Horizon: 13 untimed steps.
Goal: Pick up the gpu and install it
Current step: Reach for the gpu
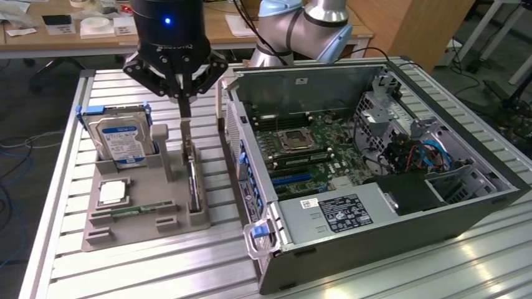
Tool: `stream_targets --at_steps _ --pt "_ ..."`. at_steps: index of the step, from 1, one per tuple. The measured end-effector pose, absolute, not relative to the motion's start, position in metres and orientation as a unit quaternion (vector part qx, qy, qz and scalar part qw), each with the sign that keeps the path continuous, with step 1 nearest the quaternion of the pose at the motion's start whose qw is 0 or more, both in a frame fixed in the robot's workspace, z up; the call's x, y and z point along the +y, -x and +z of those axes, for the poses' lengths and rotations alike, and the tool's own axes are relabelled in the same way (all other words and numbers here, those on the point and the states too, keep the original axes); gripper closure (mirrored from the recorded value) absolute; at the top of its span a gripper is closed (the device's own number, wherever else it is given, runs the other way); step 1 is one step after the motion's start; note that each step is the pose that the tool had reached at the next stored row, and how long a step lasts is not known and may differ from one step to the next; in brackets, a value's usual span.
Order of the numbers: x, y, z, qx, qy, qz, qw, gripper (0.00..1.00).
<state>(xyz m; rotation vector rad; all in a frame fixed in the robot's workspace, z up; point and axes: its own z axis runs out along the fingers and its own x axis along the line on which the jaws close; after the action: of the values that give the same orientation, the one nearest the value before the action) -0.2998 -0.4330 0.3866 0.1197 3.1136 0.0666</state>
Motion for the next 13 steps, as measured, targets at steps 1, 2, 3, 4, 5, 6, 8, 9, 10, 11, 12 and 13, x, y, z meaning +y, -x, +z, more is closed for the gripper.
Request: stream_targets --at_steps 1,2,3,4,5,6,8,9,10,11,12,13 --pt "-0.4339 0.2998 0.3866 0.999 -0.038 0.021 0.013 0.89" --pt "-0.4348 0.2998 0.3866 0.999 -0.038 0.021 0.013 0.89" --pt "-0.4358 0.2998 0.3866 0.999 -0.038 0.021 0.013 0.89" --pt "-0.437 0.2998 0.3866 0.999 -0.038 0.021 0.013 0.89" --pt "-0.4381 0.2998 0.3866 0.999 -0.038 0.021 0.013 0.89" --pt "-0.4391 0.2998 0.3866 0.999 -0.038 0.021 0.013 0.89" --pt "-0.4411 0.2998 0.3866 0.999 -0.038 0.021 0.013 0.89" --pt "-0.442 0.2998 0.3866 0.999 -0.038 0.021 0.013 0.89" --pt "-0.4426 0.2998 0.3866 0.999 -0.038 0.021 0.013 0.89" --pt "-0.4427 0.2999 0.3866 0.999 -0.038 0.021 0.013 0.89" --pt "-0.4427 0.2999 0.3866 0.999 -0.038 0.021 0.013 0.89" --pt "-0.4427 0.2998 0.3866 0.999 -0.038 0.021 0.013 0.89"
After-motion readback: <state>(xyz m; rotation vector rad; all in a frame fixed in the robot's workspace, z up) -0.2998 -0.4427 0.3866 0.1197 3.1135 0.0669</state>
